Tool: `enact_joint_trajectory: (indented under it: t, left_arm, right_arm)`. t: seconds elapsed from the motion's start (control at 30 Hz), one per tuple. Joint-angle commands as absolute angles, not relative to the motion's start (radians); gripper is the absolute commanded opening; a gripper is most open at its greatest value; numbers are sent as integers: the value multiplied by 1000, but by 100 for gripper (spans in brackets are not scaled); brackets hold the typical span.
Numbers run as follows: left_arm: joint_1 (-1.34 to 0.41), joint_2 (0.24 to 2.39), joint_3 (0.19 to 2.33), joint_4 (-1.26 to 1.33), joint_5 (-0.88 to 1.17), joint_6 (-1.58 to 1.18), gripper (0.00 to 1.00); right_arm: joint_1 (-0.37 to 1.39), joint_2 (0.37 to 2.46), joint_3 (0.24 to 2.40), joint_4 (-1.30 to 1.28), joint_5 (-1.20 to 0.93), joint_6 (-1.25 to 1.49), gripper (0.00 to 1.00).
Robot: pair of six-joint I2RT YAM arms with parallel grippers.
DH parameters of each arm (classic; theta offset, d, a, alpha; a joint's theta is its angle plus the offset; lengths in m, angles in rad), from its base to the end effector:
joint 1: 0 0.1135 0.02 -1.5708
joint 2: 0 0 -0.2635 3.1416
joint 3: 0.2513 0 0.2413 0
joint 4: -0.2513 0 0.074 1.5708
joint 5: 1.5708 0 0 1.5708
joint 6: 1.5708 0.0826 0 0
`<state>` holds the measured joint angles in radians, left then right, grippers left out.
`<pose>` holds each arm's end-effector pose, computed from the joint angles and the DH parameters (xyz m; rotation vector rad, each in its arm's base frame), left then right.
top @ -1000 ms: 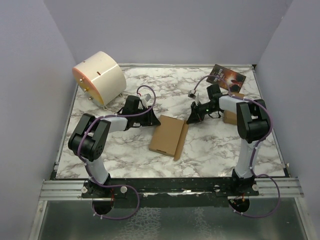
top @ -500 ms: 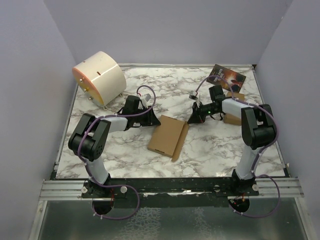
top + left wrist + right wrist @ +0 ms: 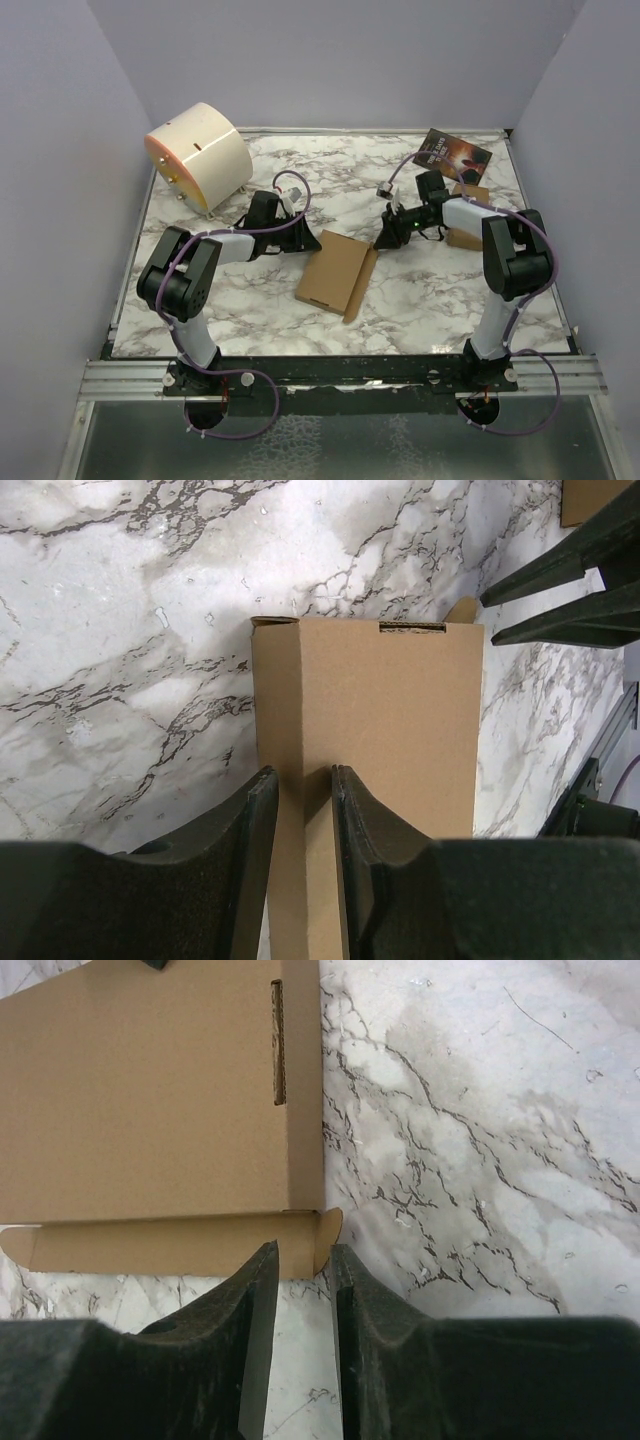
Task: Fold the paper box
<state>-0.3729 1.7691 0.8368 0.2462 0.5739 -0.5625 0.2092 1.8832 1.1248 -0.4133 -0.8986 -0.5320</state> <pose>0.3285 -0.1767 0.1291 0.1049 2.3792 -1.1249 0.3394 0.1381 0.1315 -1.0921 2.1617 1.0689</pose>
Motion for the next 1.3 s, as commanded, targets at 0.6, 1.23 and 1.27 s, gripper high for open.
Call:
enact_joint_trajectory:
  t: [0.6, 1.23, 1.27]
  left_arm:
    - [-364, 1801, 849, 271, 603, -566, 31]
    - [-346, 1844, 868, 245, 588, -592, 31]
    - [-346, 1847, 869, 246, 588, -594, 31]
  right_arm:
    - [221, 1907, 1134, -389, -928, -567, 4]
    - [244, 1840, 1042, -326, -875, -535, 2]
    - [246, 1837, 1037, -322, -871, -532, 1]
